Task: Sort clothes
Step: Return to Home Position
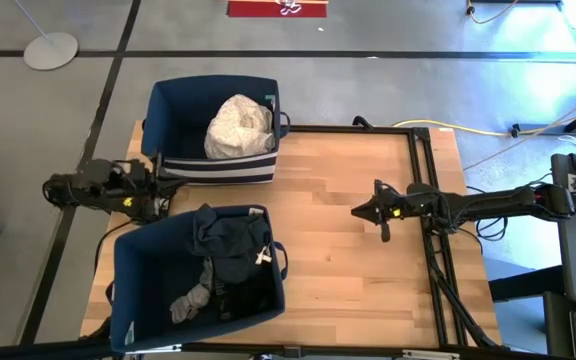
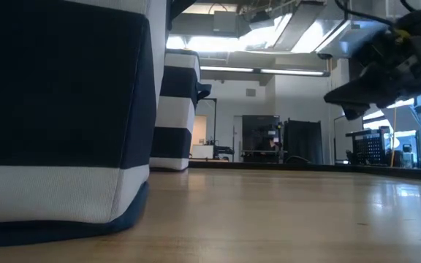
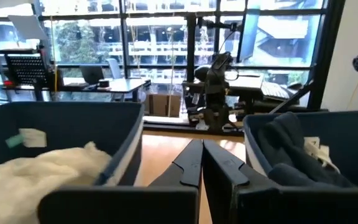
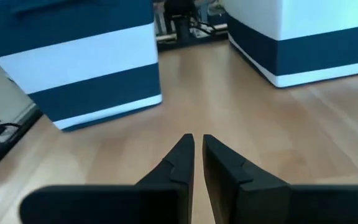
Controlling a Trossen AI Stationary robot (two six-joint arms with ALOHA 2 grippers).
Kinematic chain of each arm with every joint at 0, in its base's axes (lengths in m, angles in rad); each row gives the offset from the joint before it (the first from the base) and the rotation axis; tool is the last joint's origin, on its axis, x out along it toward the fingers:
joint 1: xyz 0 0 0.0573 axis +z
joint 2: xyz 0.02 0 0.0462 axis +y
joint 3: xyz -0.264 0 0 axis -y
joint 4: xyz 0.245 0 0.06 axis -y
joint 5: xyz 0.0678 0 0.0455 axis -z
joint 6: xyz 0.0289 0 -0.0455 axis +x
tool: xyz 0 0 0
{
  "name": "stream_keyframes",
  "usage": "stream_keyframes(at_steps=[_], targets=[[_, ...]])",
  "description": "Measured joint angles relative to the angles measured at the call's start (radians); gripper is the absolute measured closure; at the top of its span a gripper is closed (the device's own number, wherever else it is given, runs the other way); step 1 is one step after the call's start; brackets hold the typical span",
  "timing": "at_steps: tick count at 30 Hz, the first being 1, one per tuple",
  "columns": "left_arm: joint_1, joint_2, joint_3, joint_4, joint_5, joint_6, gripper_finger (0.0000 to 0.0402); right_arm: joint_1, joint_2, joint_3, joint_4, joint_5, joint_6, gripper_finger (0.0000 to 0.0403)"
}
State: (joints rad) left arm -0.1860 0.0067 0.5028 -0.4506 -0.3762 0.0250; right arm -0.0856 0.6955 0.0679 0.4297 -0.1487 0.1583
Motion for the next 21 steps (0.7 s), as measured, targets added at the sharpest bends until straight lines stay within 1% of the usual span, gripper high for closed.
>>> stream_keyframes(at_steps=[2, 4, 6, 10, 16, 21], targets=[[0.0, 0.0, -0.04, 0.046, 0.005, -0.002, 0.0399, 0.0, -0.014, -0.044, 0.056, 0.001, 0.017, 0.0368], [0.0, 0.0, -0.067, 0.067, 0.006, -0.002, 0.0396, 0.0, -0.028, -0.056, 0.057, 0.025, 0.043, 0.0368], [0.0, 0.0, -0.079, 0.074, 0.007, -0.002, 0.0395, 0.0, -0.047, -0.056, -0.01, 0.037, 0.067, 0.0368], [0.0, 0.0, -0.085, 0.077, 0.007, -0.017, 0.0398, 0.0, -0.097, -0.056, -0.084, 0.048, 0.077, 0.0368], [0.0, 0.0, -0.085, 0.076, 0.007, -0.014, 0.0398, 0.0, -0.261, -0.057, -0.237, 0.129, 0.076, 0.0368], [0.0, 0.0, -0.085, 0.077, 0.006, -0.01, 0.0395, 0.0, -0.407, -0.057, -0.332, 0.153, 0.069, 0.0368]])
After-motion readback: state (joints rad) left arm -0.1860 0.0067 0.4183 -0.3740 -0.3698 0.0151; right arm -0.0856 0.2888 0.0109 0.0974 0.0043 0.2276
